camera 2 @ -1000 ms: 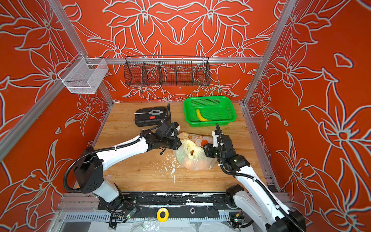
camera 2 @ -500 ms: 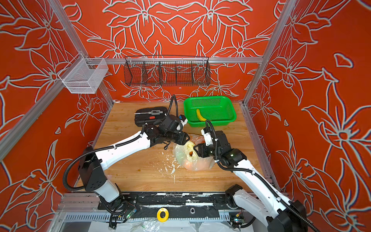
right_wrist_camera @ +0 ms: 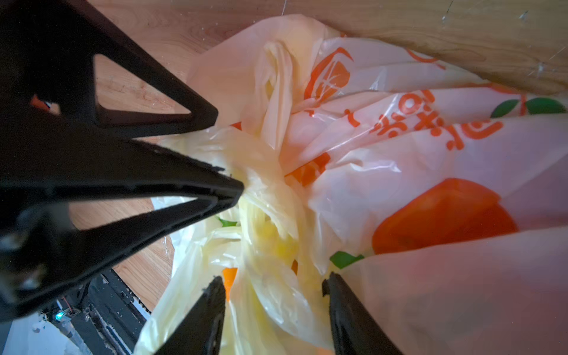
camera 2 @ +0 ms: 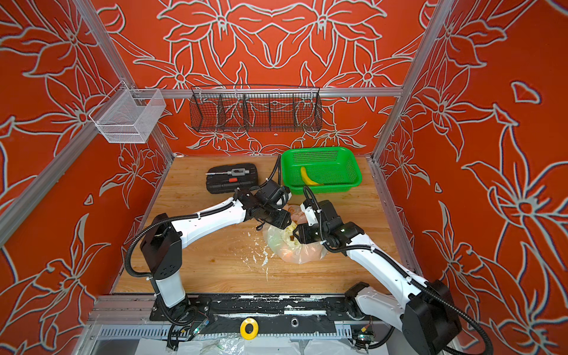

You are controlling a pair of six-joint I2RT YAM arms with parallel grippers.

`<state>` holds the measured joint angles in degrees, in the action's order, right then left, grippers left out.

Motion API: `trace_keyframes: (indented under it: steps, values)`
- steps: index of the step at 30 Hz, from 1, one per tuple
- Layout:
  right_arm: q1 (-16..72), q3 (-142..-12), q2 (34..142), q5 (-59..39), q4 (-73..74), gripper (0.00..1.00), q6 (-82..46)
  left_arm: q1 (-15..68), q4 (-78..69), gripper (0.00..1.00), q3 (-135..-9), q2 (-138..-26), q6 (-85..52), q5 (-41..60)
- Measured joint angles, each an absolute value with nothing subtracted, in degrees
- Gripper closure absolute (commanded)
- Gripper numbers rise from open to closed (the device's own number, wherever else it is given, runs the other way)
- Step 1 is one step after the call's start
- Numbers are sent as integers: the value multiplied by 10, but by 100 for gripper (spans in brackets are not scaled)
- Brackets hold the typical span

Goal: Untie the knot of the plastic bag and take out the fruit

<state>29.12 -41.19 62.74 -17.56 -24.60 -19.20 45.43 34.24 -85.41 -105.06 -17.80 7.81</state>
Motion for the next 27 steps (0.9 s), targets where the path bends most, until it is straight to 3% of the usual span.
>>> trace_keyframes:
  steps: [11, 18, 27]
  values:
    - [294, -412, 655, -154, -251, 100, -180, 454, 342, 100, -854, -1058, -185, 80]
    - [294, -411, 626, -122, -252, 100, -183, 453, 330, 100, -834, -1042, -189, 67]
    - [296, -384, 512, -9, -251, 100, -202, 431, 307, 100, -782, -966, -206, 50]
